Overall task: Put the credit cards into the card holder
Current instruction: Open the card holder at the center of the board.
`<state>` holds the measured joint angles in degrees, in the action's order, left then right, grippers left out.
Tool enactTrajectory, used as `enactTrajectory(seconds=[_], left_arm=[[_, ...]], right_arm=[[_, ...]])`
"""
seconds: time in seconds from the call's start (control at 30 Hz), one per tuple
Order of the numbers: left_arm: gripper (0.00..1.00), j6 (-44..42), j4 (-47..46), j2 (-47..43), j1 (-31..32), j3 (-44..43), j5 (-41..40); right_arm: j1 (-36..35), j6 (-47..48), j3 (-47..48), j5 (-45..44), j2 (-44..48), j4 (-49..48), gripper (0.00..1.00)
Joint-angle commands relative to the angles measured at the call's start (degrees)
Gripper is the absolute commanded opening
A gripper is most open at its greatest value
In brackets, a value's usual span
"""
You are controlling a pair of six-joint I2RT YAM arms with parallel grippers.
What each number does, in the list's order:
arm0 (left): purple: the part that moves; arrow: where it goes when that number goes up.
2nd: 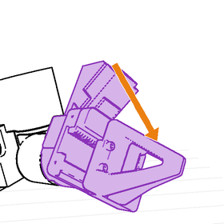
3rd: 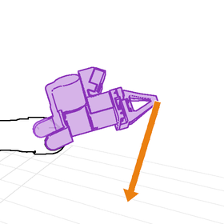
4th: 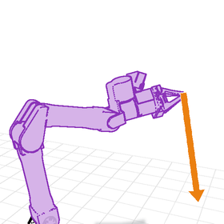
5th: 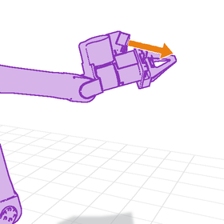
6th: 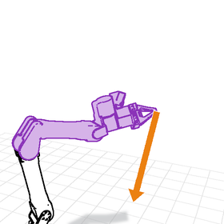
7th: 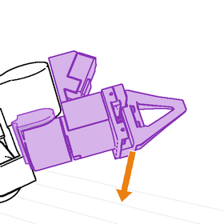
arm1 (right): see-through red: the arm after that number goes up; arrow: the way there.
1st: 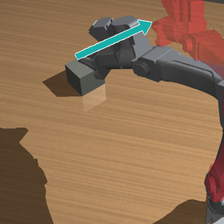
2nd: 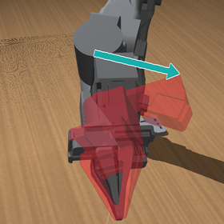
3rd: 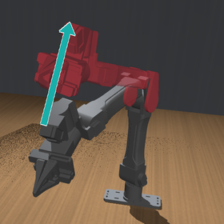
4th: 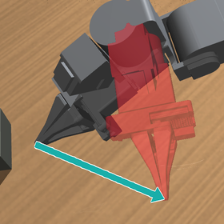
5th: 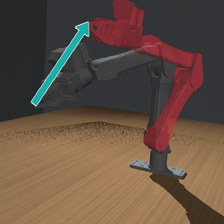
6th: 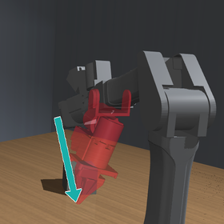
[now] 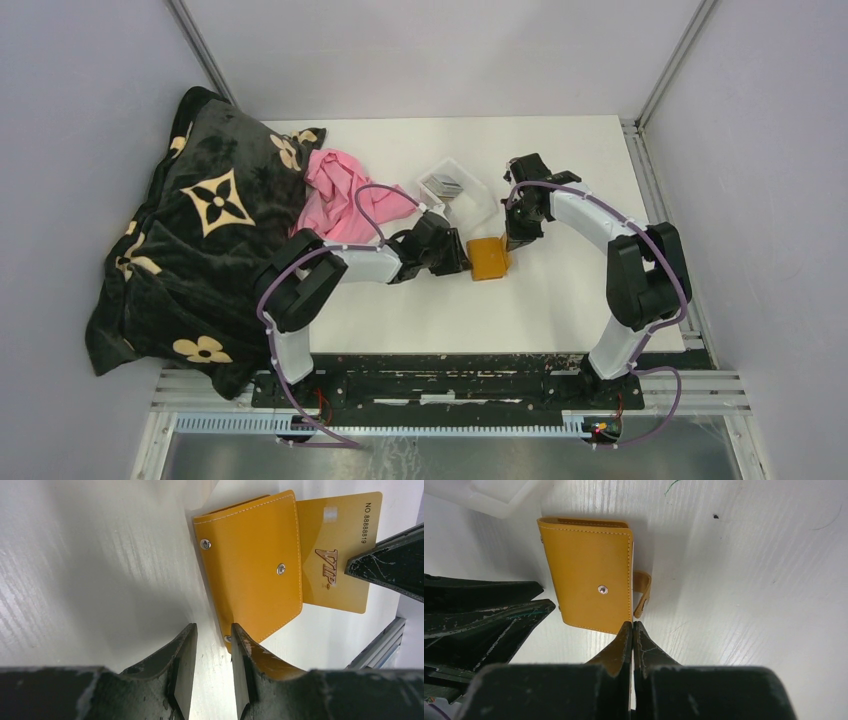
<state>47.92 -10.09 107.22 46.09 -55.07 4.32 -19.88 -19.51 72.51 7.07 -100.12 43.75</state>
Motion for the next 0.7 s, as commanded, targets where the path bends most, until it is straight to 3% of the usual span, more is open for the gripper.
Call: enactTrajectory(seconds=[0.0, 0.67], left_arm=[[0.39, -0.9, 5.7, -0.6, -0.3, 3.0, -4.1], [0.31, -1.8, 8.3, -1.6, -0.7, 4.6, -6.9]], right_arm=[[-0.1, -1.2, 0.0, 1.9, 2.5, -1.9, 0.01], [-0.1, -2.4, -1.5, 4.5, 1.2, -4.5, 0.01]])
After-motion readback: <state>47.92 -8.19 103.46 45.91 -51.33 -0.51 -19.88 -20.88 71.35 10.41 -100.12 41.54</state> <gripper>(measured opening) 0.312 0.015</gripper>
